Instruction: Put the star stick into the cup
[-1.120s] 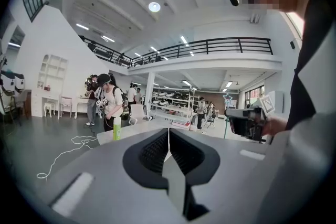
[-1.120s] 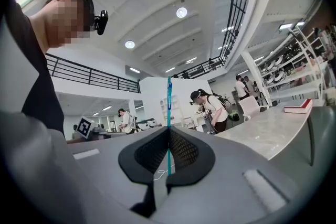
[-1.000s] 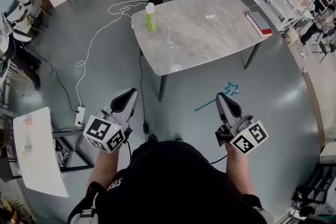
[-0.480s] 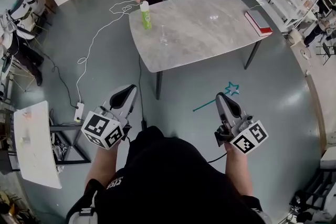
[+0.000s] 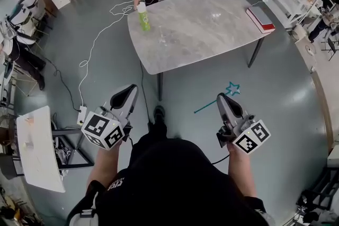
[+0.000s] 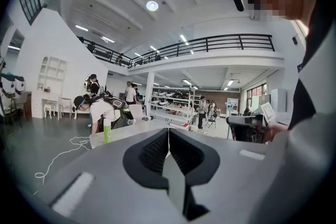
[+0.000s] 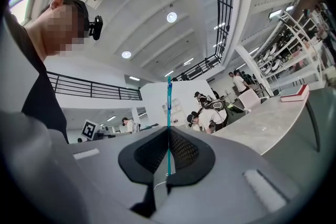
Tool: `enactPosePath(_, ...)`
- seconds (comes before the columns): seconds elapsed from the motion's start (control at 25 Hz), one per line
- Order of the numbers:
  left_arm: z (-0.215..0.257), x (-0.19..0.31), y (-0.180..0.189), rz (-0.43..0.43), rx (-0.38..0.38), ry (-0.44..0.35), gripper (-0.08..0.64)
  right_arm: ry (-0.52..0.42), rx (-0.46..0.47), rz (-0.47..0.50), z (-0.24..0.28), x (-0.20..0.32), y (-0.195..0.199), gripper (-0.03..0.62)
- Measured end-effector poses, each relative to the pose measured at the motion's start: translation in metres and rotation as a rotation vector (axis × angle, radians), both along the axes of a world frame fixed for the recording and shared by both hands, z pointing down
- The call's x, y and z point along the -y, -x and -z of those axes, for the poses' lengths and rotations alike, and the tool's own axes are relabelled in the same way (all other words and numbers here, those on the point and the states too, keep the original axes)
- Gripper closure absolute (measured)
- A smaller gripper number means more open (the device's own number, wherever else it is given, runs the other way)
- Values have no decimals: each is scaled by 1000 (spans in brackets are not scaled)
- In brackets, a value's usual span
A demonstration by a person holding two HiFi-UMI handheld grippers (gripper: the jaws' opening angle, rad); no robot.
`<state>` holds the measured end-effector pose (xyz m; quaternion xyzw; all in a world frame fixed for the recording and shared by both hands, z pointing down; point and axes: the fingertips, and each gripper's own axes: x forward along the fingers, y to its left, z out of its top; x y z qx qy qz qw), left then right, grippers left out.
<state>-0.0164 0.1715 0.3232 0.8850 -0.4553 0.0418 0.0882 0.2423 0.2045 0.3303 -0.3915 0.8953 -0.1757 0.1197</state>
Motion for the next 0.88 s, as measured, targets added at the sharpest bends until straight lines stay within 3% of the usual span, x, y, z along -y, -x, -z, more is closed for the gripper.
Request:
enactPosePath(0.4,-13,41,-7,-8,-33,11,555,29,-19,17,-11,35,2,575)
enactPosePath(0.88,-9,141,13,-34,-57,21,555,59,-33,12,-8,131,32,575)
